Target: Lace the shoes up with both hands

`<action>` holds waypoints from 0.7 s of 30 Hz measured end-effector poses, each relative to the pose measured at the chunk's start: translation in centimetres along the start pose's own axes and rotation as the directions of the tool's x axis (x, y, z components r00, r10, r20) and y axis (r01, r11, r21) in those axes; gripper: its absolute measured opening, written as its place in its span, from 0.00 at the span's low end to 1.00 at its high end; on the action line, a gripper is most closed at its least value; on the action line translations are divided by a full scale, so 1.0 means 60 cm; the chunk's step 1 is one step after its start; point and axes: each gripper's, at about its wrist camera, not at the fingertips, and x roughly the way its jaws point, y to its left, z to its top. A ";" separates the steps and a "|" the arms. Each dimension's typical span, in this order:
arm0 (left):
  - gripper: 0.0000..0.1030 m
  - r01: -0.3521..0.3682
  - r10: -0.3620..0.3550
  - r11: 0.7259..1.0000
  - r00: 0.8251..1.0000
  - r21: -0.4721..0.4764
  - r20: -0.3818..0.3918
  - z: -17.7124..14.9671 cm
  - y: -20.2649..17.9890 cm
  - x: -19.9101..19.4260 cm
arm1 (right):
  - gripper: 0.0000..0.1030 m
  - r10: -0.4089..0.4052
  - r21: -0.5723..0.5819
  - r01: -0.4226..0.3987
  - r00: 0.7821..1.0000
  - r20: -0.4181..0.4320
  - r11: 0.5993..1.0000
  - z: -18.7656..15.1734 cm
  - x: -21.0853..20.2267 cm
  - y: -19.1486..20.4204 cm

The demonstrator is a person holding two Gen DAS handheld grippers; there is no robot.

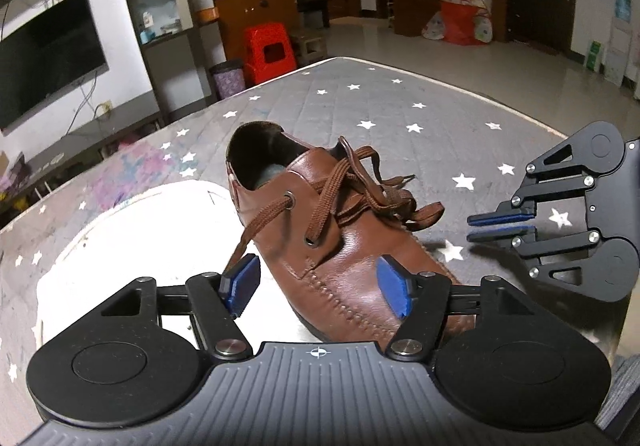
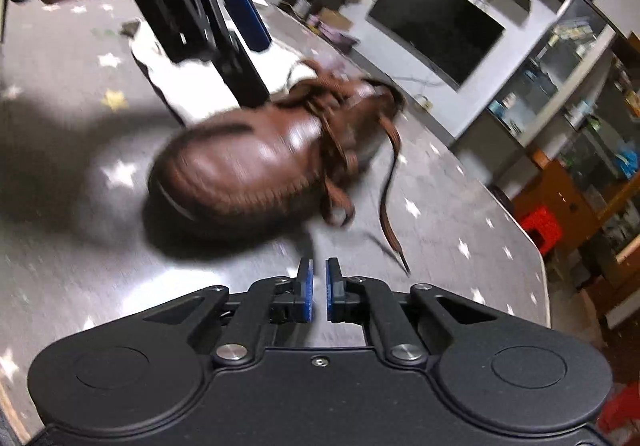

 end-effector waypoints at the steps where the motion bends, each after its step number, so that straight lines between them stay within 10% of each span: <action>1: 0.66 -0.006 0.006 1.000 1.000 0.000 -0.002 0.000 -0.002 -0.001 | 0.07 -0.005 0.012 0.005 1.000 0.003 1.000 0.000 -0.004 -0.004; 16: 0.71 -0.045 0.043 0.996 0.999 -0.080 -0.031 0.011 -0.011 -0.007 | 0.09 -0.010 0.139 -0.005 0.994 0.108 0.990 0.051 -0.011 -0.006; 21: 0.74 -0.062 0.052 0.983 0.997 -0.171 -0.058 0.010 -0.010 -0.009 | 0.24 -0.013 0.179 -0.013 0.990 0.143 0.984 0.069 -0.013 -0.005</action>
